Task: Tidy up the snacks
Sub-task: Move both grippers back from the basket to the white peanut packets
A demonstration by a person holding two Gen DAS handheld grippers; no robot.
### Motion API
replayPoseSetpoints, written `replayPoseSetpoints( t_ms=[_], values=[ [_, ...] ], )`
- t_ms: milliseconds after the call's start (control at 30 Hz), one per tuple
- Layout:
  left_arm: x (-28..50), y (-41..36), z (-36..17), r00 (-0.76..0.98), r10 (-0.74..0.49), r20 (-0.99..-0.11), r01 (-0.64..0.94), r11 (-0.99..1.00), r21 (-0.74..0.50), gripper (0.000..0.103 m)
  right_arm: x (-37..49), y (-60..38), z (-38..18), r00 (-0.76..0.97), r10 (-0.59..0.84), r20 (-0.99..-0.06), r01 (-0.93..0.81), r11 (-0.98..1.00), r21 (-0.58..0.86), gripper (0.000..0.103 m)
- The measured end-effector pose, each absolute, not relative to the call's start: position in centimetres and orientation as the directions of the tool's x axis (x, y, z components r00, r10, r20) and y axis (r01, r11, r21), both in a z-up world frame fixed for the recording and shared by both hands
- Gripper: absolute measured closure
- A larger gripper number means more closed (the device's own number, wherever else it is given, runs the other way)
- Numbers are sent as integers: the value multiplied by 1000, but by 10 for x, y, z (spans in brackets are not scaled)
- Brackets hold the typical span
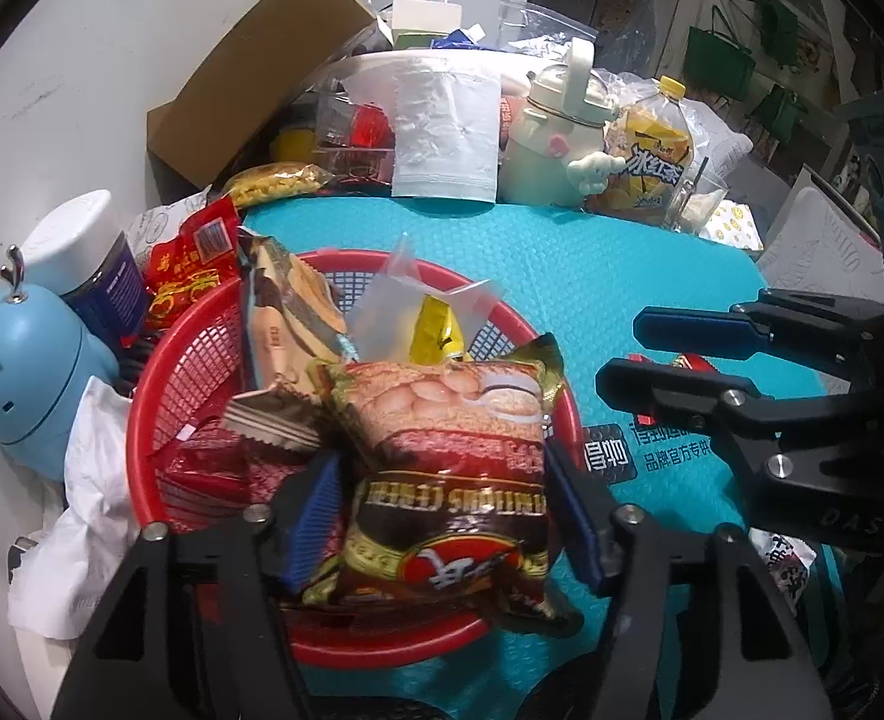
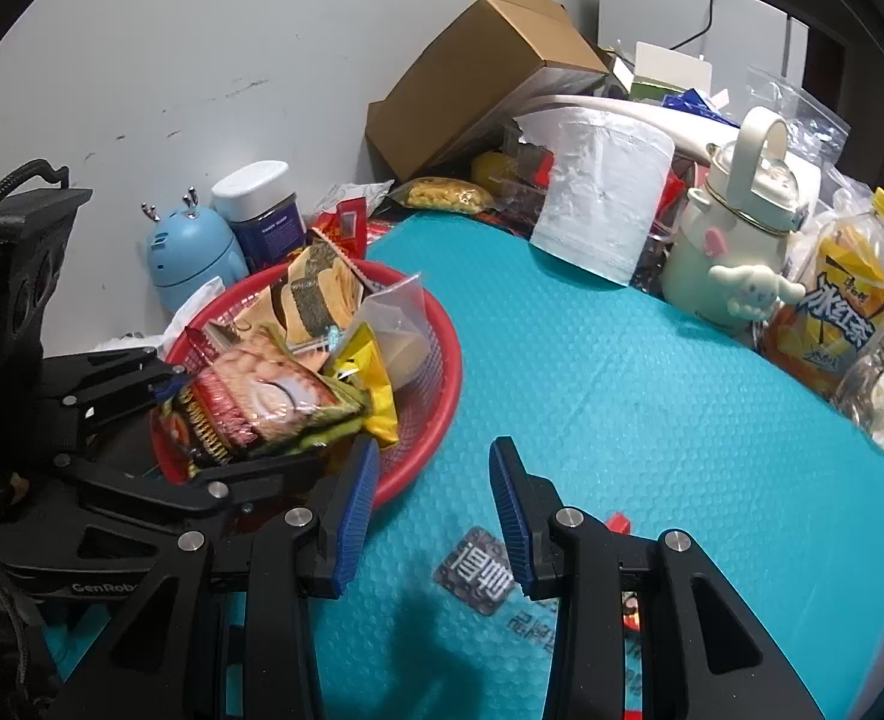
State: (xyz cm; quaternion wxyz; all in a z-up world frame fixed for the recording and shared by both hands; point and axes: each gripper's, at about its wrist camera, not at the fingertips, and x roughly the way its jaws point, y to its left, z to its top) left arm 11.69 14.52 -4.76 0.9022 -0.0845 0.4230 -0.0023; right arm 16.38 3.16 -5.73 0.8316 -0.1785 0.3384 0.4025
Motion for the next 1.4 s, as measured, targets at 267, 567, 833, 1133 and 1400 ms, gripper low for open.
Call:
replayPoseSetpoints(
  t_ms=[267,567,833,1133,1400],
  values=[
    [112,142,-34,665,-20,-746,-93,990,-110,37,161,24,-57,451,545,-706,-782,624,-18,65],
    [102,147,-3,706,49,-706,-138,988,-69,37,151,19,-46,455,577,-678,-786,619,-1,65],
    [81,143,27,733,72,-676,-155,986,-63,37,129,10,-21,482,620,-620,-792,610,-6,65],
    [45,123,59,776,107,-621,-153,988,-21,37,92,-11,5,521,656,-546,-793,609,-25,65],
    [17,95,72,800,78,-595,-107,994,-14,37,56,-40,13,558,661,-501,-777,629,-35,62]
  ],
)
